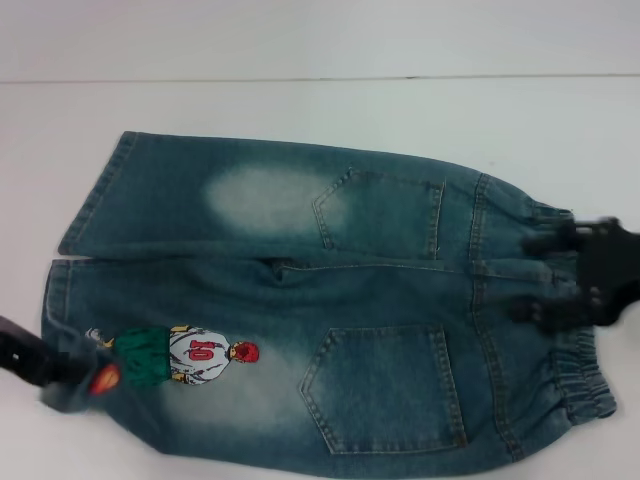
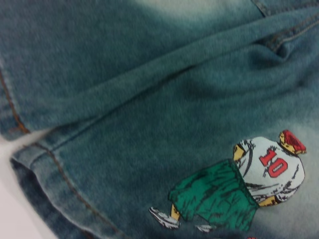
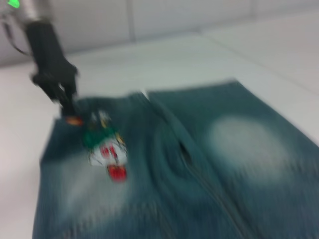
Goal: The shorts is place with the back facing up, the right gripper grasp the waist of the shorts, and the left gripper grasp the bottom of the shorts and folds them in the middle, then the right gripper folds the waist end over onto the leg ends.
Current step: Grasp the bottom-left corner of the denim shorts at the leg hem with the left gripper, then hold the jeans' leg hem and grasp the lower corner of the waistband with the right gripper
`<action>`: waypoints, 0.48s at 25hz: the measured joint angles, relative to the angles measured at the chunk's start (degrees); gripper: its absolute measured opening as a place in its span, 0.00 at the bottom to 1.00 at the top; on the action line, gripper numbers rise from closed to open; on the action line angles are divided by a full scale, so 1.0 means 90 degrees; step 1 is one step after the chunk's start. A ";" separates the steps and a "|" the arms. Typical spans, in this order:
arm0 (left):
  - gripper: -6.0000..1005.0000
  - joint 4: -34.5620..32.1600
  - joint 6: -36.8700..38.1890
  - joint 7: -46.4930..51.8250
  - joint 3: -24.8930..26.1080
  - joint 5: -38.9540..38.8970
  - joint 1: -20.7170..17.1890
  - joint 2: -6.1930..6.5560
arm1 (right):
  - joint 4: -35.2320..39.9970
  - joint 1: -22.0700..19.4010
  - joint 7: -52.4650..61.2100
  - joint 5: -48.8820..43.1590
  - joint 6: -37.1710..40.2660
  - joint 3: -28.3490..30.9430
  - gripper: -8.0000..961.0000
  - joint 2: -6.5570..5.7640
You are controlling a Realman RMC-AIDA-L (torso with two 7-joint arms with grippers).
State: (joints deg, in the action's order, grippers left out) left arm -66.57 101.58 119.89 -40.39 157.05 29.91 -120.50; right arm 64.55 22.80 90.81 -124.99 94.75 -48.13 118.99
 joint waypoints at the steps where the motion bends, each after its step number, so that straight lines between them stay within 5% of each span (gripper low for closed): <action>1: 0.06 0.0000 -0.0013 -0.0006 0.0017 -0.0005 0.0020 0.0000 | 0.0195 0.0030 0.0319 -0.0292 0.0186 0.0020 0.95 -0.0022; 12: 0.06 0.0032 -0.0090 -0.0098 0.0025 -0.0094 0.0082 0.0010 | 0.0848 0.0799 0.1884 -0.2639 0.1627 0.0304 0.95 -0.0072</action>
State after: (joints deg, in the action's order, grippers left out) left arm -66.29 100.77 119.01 -40.17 156.20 30.65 -120.41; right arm 72.18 29.99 107.77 -148.74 109.40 -45.40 118.34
